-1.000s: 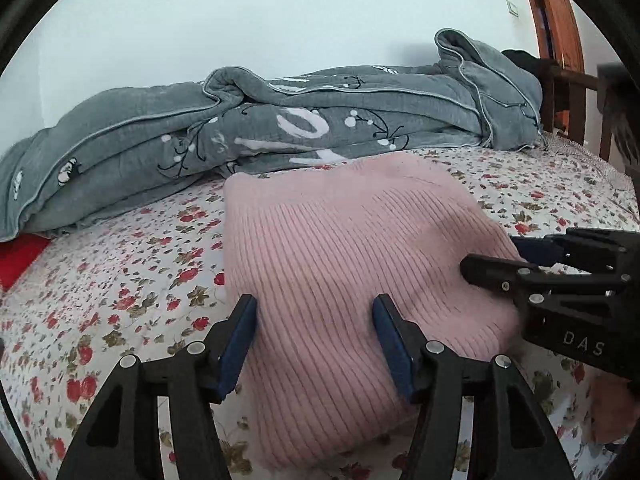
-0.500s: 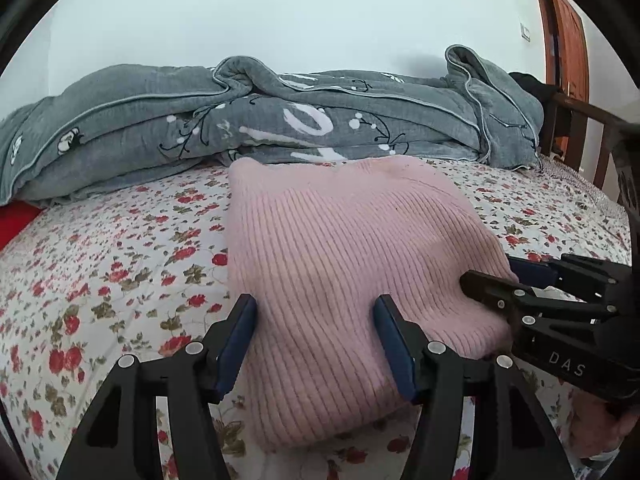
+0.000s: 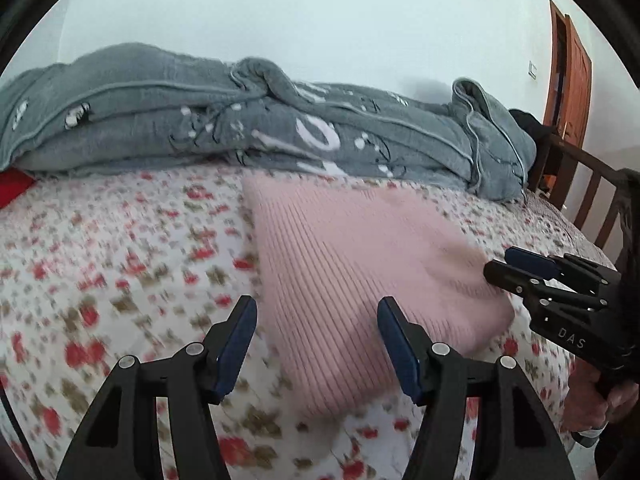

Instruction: Fold small clothes

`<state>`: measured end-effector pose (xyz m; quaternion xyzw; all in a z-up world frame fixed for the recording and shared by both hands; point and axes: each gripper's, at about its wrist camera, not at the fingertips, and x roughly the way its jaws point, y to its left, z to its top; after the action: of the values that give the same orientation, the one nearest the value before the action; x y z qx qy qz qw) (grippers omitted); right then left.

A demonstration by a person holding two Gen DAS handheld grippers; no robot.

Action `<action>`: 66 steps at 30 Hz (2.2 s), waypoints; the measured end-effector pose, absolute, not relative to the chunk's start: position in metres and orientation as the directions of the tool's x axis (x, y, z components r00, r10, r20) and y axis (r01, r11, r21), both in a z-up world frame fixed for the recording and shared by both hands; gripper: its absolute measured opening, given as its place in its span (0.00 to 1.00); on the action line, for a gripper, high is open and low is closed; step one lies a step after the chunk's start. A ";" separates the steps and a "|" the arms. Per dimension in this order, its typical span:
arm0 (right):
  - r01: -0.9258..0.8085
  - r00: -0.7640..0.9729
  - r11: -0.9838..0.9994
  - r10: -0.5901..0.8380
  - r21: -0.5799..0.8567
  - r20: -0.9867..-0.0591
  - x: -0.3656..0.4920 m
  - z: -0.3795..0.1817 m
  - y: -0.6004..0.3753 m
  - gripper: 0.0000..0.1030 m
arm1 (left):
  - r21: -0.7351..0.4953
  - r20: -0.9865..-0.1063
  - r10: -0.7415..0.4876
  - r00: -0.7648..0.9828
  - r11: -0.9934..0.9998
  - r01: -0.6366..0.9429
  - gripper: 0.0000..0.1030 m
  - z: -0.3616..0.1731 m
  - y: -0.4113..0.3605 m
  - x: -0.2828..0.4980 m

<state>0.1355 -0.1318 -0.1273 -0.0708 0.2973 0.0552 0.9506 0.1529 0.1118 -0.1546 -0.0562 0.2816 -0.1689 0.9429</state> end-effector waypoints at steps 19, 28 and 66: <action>-0.087 0.727 0.994 0.110 0.068 -0.677 0.250 -0.159 -0.152 0.32 | -0.225 -0.580 -0.459 0.673 0.884 0.409 0.31 -0.164 0.074 0.261; -0.095 0.733 0.983 0.174 0.155 -0.658 0.269 -0.141 -0.161 0.32 | -0.306 -0.597 -0.478 0.644 0.878 0.368 0.37 -0.169 0.083 0.304; -0.043 0.715 0.980 0.168 0.197 -0.679 0.254 -0.149 -0.167 0.47 | -0.408 -0.555 -0.485 0.676 0.867 0.286 0.46 -0.177 0.114 0.249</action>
<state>0.2538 -0.1669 -0.1493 0.0835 0.3735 0.0572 0.9221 0.2486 0.1140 -0.1767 -0.1451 0.3416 -0.2133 0.9038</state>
